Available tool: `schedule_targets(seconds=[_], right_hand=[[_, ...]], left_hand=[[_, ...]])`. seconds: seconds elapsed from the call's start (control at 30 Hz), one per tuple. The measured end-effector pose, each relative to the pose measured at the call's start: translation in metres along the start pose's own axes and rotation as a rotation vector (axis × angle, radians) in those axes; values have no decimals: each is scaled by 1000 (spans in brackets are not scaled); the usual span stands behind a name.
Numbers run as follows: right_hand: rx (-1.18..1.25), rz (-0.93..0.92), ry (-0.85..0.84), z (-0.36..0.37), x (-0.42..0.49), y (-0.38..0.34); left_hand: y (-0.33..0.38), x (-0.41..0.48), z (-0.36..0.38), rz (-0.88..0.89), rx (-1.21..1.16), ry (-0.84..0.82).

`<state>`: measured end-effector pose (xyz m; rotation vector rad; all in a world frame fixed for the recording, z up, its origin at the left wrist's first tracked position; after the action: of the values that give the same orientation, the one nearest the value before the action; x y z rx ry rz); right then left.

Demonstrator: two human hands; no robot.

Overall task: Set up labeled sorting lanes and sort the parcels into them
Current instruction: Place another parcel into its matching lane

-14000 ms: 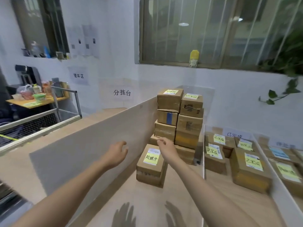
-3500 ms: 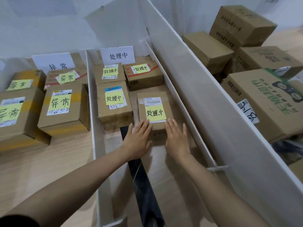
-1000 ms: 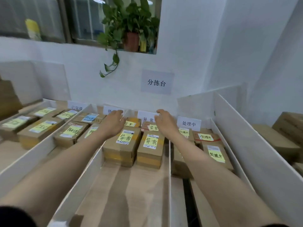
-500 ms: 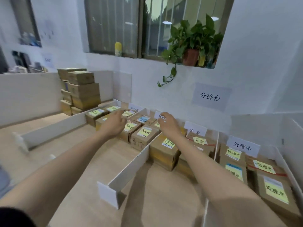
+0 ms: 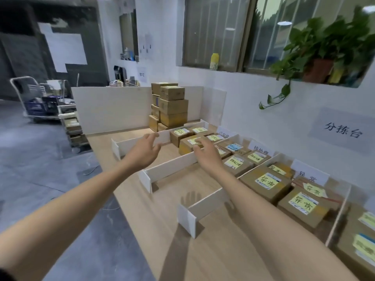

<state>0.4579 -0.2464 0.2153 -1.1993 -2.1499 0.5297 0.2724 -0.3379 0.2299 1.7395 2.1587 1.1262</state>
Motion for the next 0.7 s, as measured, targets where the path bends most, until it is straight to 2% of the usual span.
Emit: schedule_targets(seconds=[0.2,0.7], right_hand=[[33,-55,-73,40,9,-51],[13,-130,-75,172,84,-190]], left_hand=[[-44,-9,-42,-18,21,44],[-210,33,-167,-63,49,134]])
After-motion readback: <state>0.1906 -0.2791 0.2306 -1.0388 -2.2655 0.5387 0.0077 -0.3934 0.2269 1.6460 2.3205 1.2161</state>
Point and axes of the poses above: each hand's wrist, its own x-axis towards the middle knuckle, its own z-axis out of the palm, y = z × x, the point moved 3 cm from there along x, towards the middle knuckle, and after that the axes turned 12 degrees about -x, right-handed, at the moved point
